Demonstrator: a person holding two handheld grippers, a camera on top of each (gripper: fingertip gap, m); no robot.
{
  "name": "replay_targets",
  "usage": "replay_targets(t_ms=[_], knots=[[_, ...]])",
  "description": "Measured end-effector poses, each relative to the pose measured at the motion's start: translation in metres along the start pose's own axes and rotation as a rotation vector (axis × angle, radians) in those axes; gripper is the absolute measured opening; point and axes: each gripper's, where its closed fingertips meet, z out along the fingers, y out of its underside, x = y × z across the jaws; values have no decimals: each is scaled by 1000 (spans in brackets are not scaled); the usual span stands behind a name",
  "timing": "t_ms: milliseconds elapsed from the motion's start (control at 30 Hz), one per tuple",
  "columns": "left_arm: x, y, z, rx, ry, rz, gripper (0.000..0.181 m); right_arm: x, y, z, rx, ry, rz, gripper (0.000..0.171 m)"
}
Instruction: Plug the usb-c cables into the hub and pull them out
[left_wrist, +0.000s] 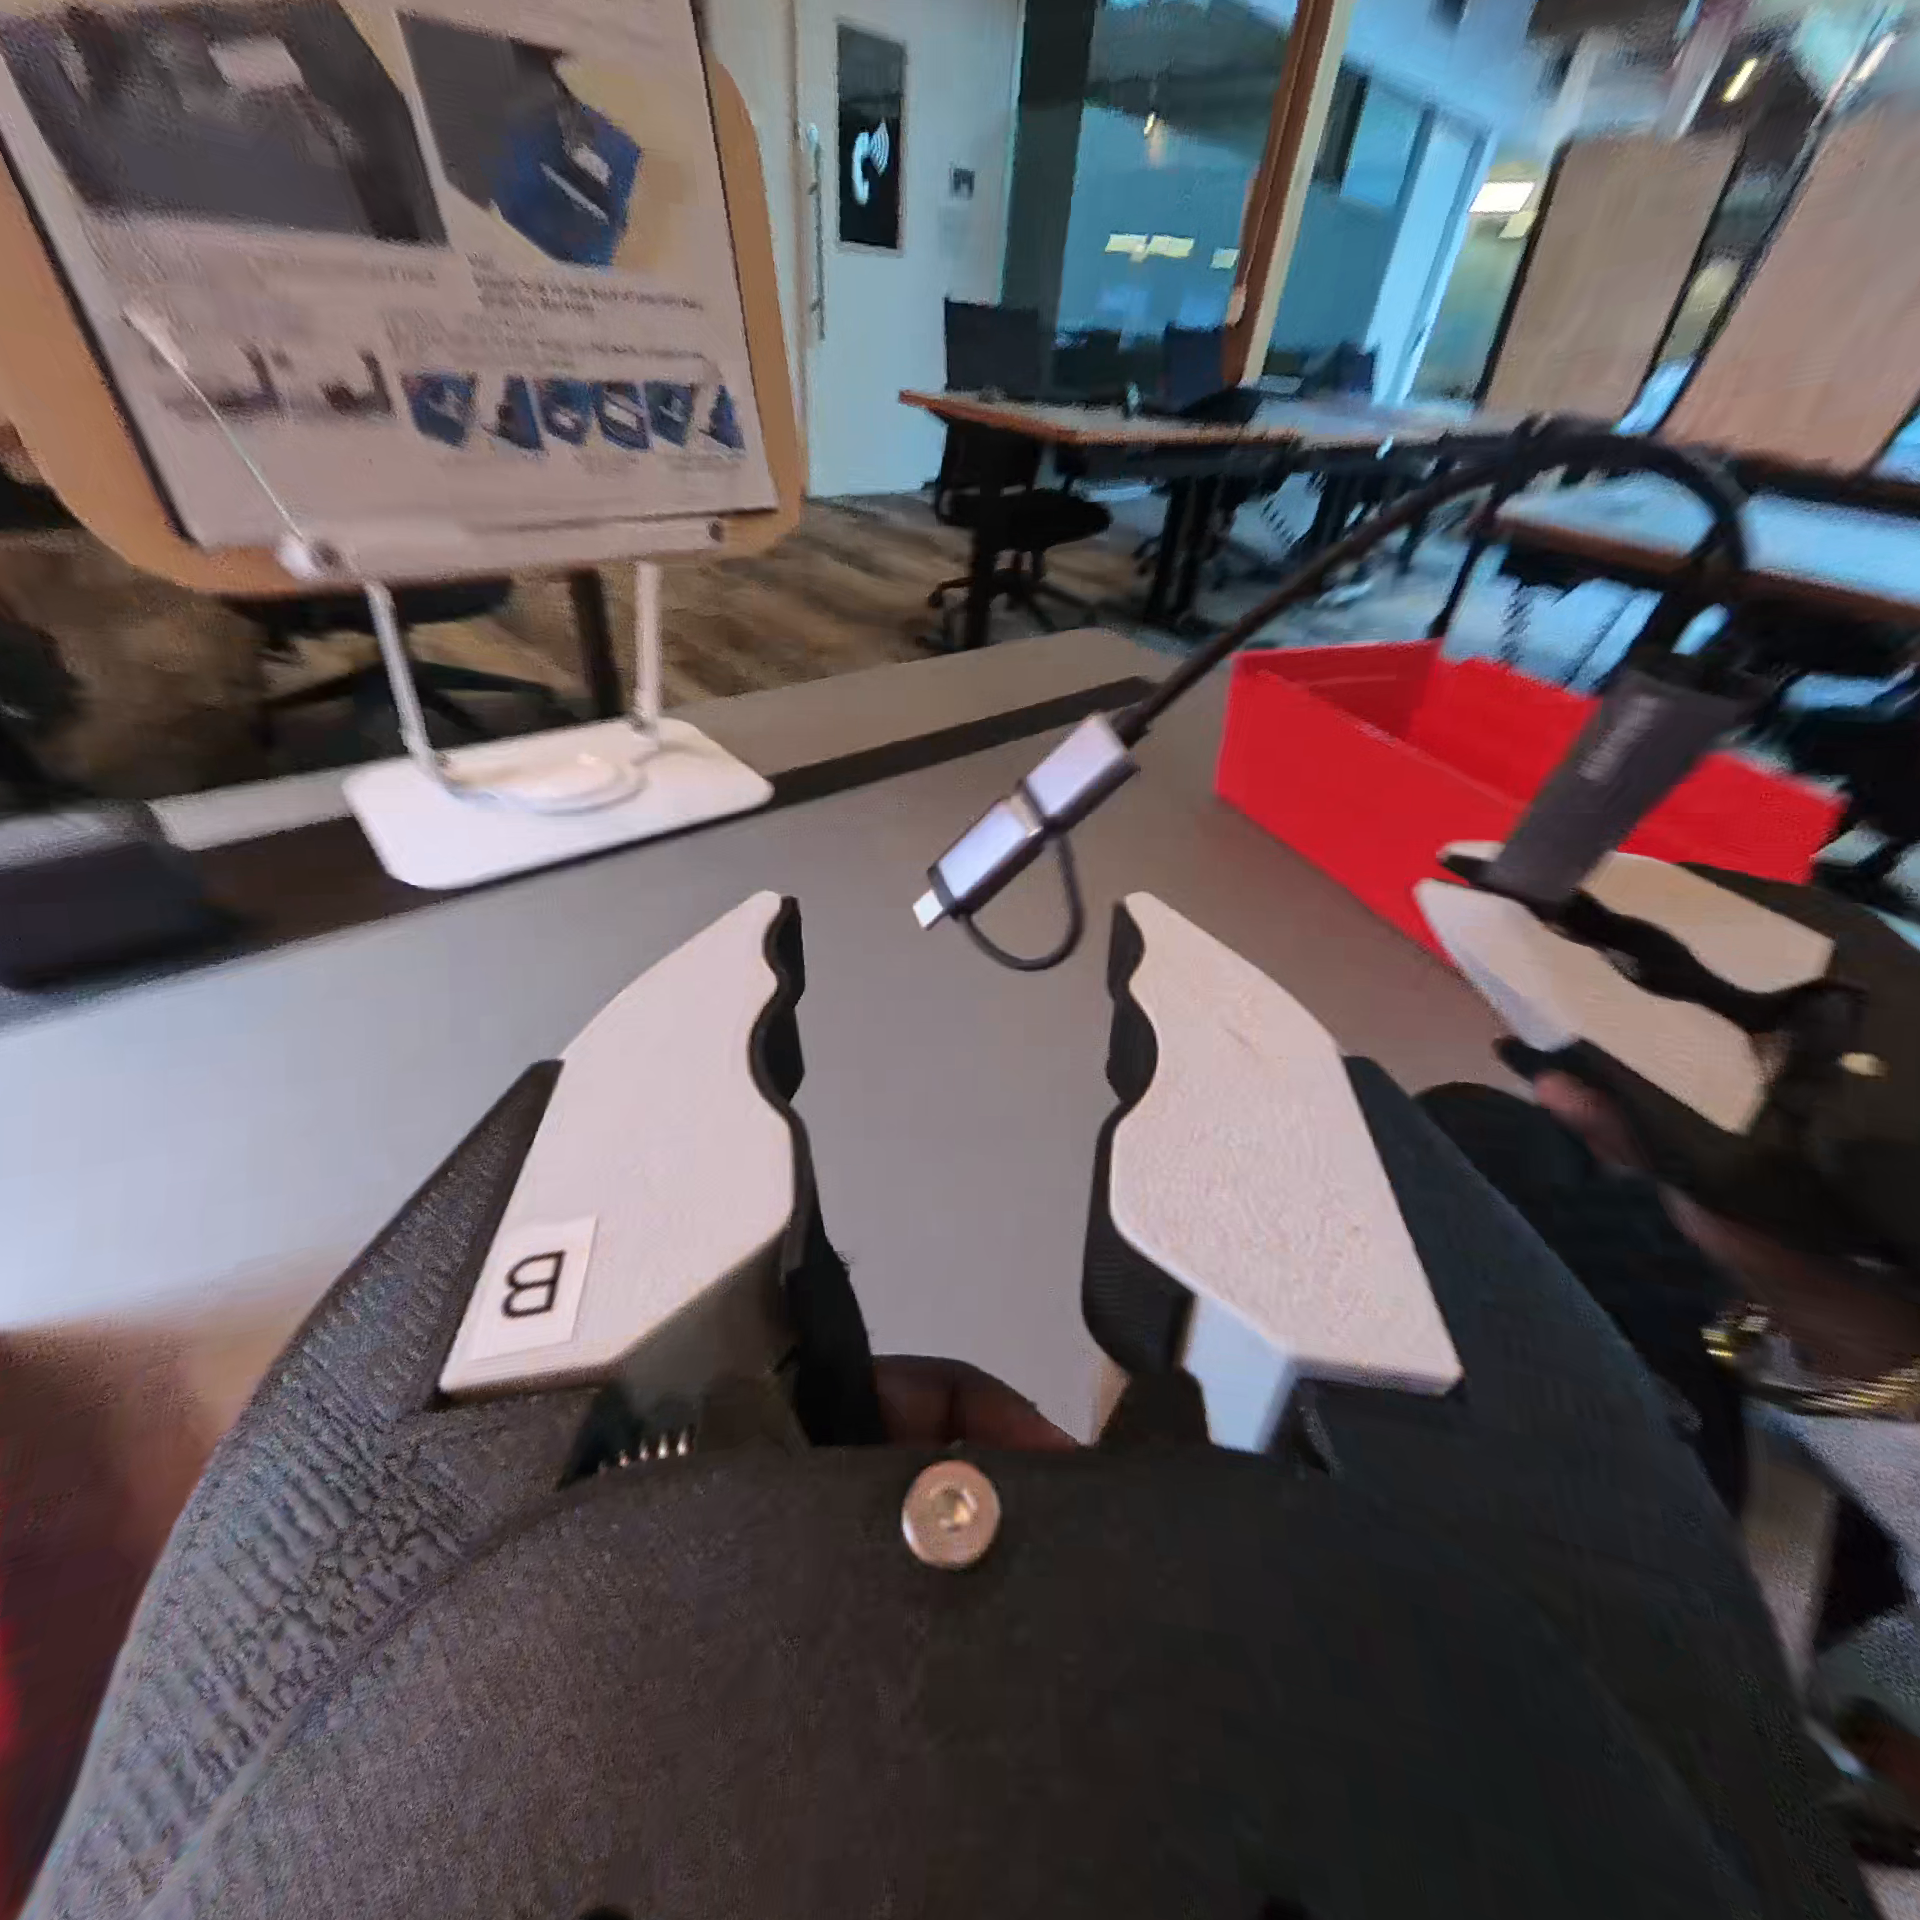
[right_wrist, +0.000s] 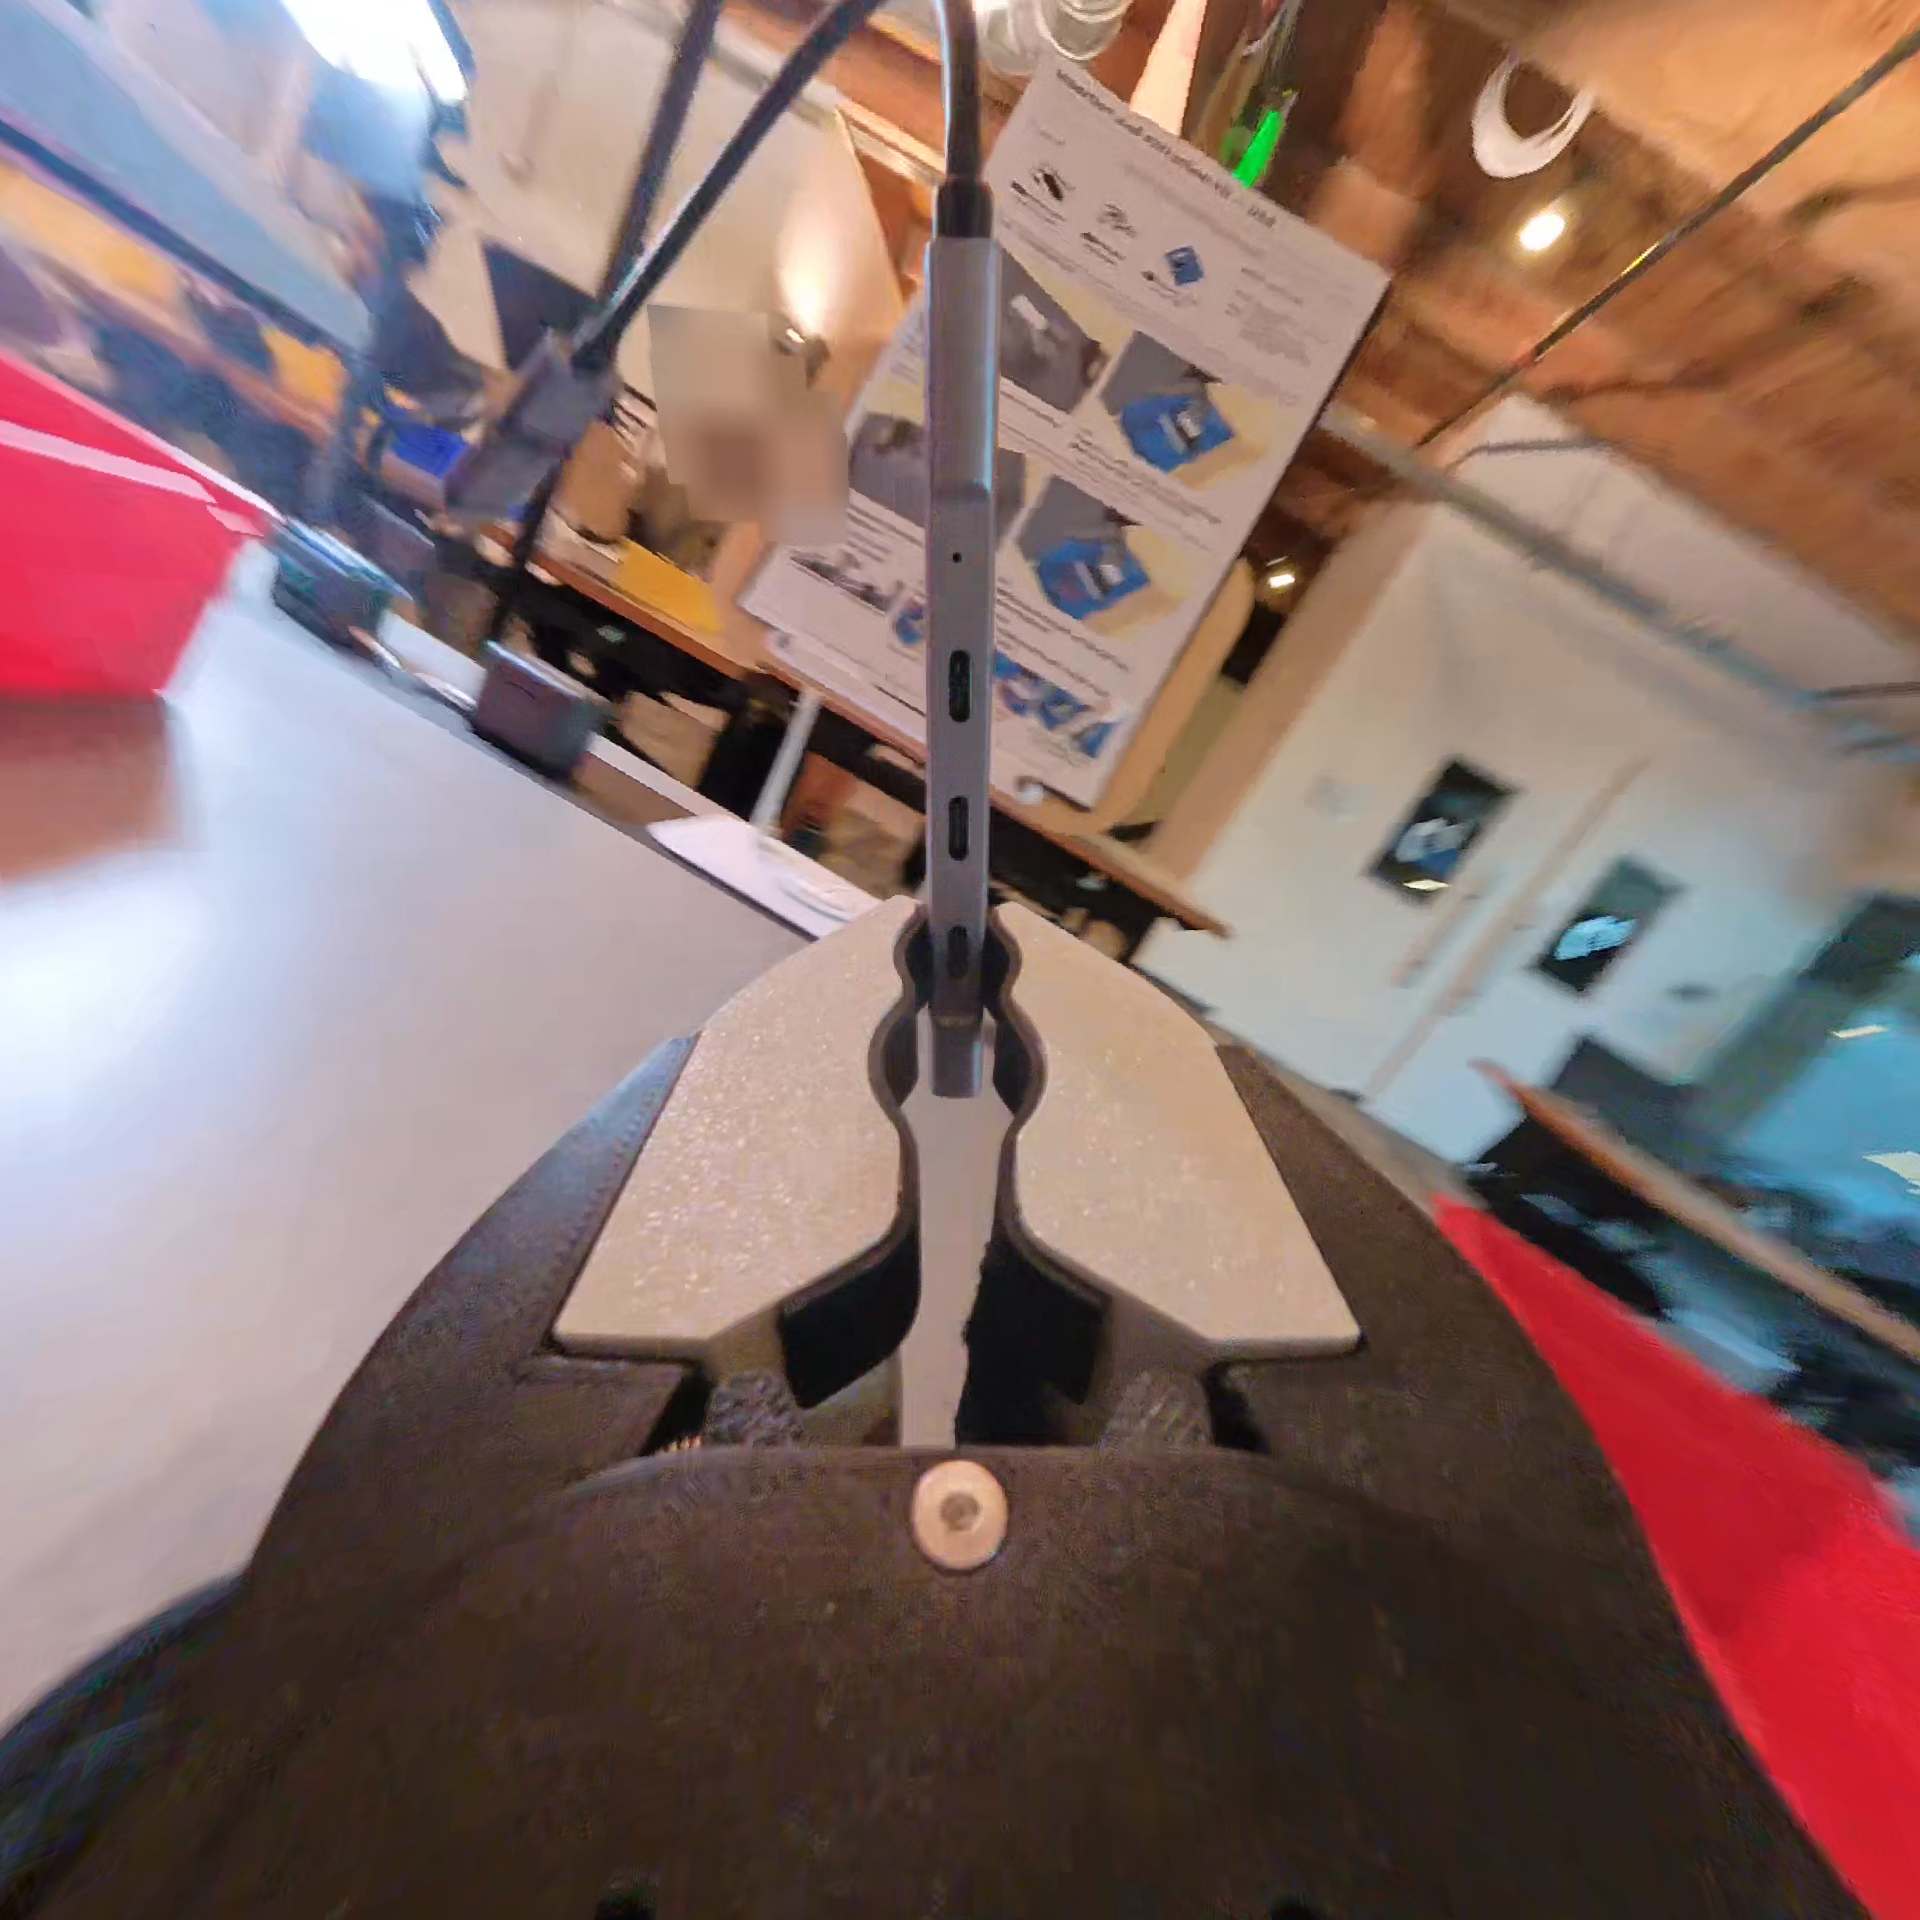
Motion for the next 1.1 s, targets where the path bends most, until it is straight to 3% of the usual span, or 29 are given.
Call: replay_targets(t_ms=[133, 267, 467, 533, 600, 667, 833, 933, 1000, 1100], knots=[[71, 30, -8, 146, 283, -184, 61, -9, 3, 3, -75, 65, -265, 9], [109, 40, -5, 201, 446, -235, 66, -35, -5, 2, -28, -34, -268, 8], [103, 21, -8, 294, 484, -229, 62, -71, -20, -4, 32, -216, -224, 9], [102, 21, -11, 310, 462, -176, 33, -81, -21, -6, 31, -266, -227, 8], [98, 20, -15, 337, 453, -181, 25, -86, -25, -10, 54, -295, -217, 9], [93, 16, -20, 356, 496, -302, 25, -85, -36, -13, 127, -314, -177, 10], [77, 3, -32, 384, 671, -718, 25, -79, -64, -33, 345, -428, 0, 38], [87, 0, -37, 362, 797, -820, 25, -80, -74, -43, 416, -470, -16, 34], [93, 2, -37, 343, 835, -833, 25, -78, -83, -47, 461, -457, -47, 16], [95, 3, -37, 340, 875, -869, 25, -83, -86, -52, 462, -475, -147, 9]])
